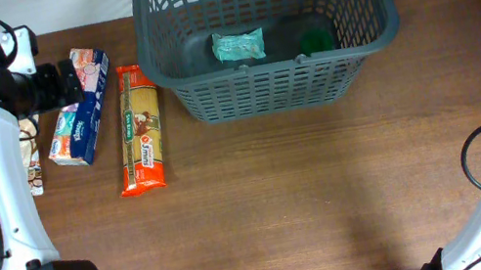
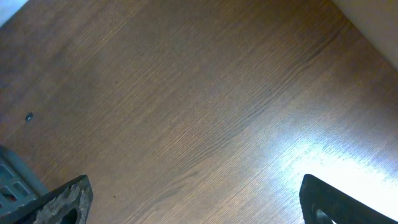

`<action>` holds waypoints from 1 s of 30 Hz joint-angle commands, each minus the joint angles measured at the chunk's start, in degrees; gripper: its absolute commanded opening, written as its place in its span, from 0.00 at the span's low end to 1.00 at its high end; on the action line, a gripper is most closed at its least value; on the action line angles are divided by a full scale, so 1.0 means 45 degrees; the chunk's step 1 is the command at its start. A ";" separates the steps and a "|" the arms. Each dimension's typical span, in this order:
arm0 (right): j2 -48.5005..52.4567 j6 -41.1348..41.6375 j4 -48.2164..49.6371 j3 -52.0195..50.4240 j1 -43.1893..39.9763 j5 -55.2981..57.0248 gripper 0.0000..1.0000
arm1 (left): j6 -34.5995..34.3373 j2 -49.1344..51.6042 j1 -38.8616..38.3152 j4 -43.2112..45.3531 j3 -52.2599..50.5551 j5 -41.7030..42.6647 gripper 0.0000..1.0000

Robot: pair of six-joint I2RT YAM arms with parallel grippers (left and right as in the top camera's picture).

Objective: Pack container
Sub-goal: 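Move the left gripper over the blue-and-red tissue pack, then close the left gripper on the tissue pack and lift it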

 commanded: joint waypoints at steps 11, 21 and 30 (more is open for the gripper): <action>-0.0151 0.0151 0.0044 -0.0058 0.0073 -0.0019 0.99 | 0.1384 0.3308 0.0204 0.0369 0.2968 -0.0840 0.99; -0.0151 0.0151 0.0044 -0.0058 0.0073 -0.0019 0.99 | 0.1729 0.5765 0.0223 0.0447 0.3526 -0.1151 1.00; -0.0151 0.0151 0.0044 -0.0058 0.0073 -0.0019 0.99 | 0.2613 0.6834 0.0384 0.0189 0.3551 -0.2239 0.97</action>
